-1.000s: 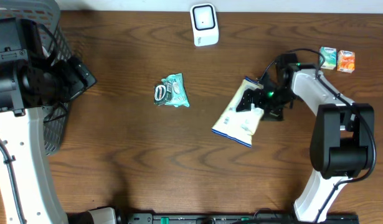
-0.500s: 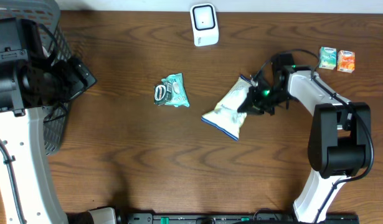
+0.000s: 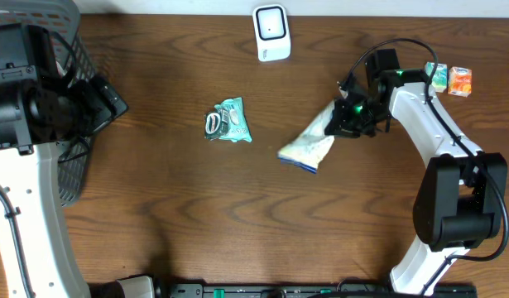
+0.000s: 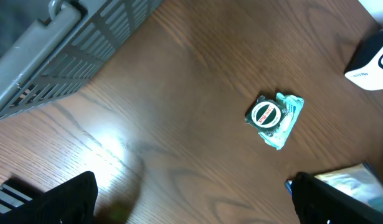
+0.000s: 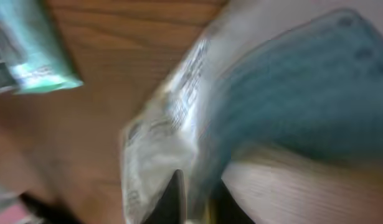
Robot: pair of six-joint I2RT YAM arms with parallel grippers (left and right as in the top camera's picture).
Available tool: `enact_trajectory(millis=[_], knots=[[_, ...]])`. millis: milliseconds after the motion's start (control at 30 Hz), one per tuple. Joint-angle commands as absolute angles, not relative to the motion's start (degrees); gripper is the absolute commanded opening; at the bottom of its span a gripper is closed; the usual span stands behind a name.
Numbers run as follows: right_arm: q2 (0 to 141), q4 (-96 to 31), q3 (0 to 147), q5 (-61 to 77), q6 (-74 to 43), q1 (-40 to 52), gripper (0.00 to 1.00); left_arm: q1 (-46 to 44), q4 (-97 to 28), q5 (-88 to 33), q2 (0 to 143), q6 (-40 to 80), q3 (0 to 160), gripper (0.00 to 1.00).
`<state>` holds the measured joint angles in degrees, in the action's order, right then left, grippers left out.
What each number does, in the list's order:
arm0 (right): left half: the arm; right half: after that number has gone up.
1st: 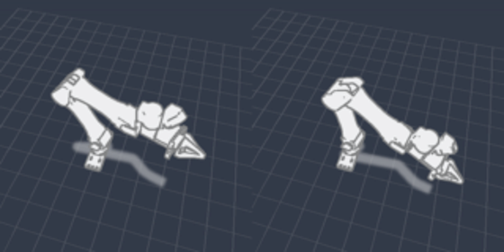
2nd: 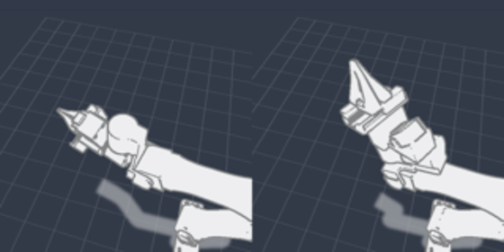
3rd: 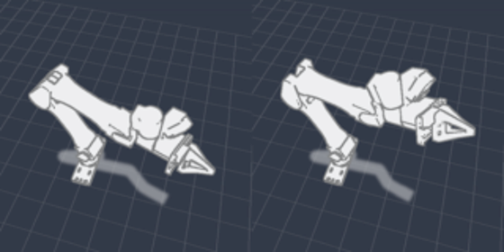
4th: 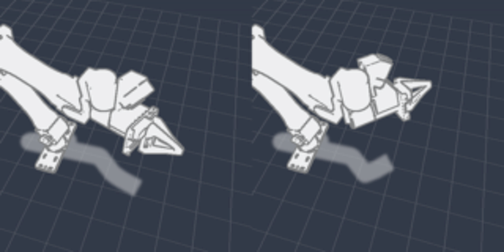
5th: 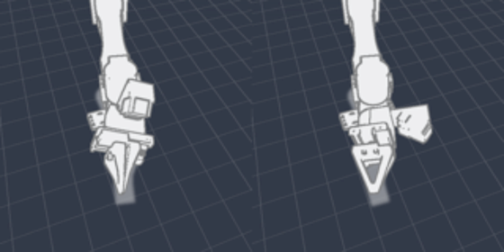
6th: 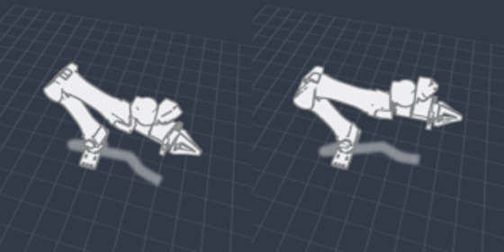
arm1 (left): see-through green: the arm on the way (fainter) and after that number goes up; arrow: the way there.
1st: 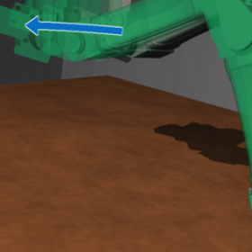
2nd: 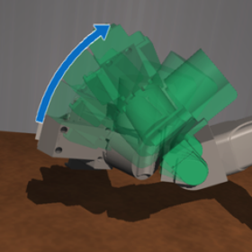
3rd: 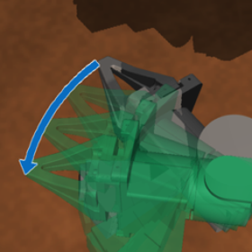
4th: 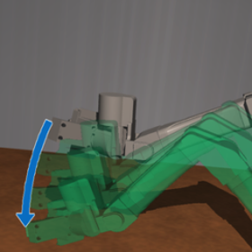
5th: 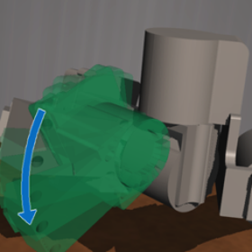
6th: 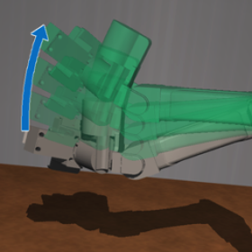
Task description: Scan the item barcode
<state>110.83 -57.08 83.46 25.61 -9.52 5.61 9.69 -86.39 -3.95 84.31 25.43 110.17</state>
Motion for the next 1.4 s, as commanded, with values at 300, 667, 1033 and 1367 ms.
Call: enact_trajectory(millis=[300, 667, 1033, 1367], knots=[[110.91, -55.33, 75.24, 17.91, -21.17, 6.00, 0.99, 9.96, -86.50, -3.55, 84.23, 24.91, 110.48, 0.98], [110.91, -29.85, 61.39, 24.16, -35.64, 7.29, 0.93, 9.96, -86.50, -3.55, 84.23, 24.91, 110.48, 0.98], [110.80, -20.88, 59.90, 38.26, -31.35, 7.33, 0.01, 9.96, -86.50, -3.55, 84.23, 24.91, 110.48, 0.98], [105.80, -20.97, 70.96, 70.32, -19.79, 5.39, 0.01, 9.96, -86.50, -3.55, 84.23, 24.91, 110.48, 0.98]])
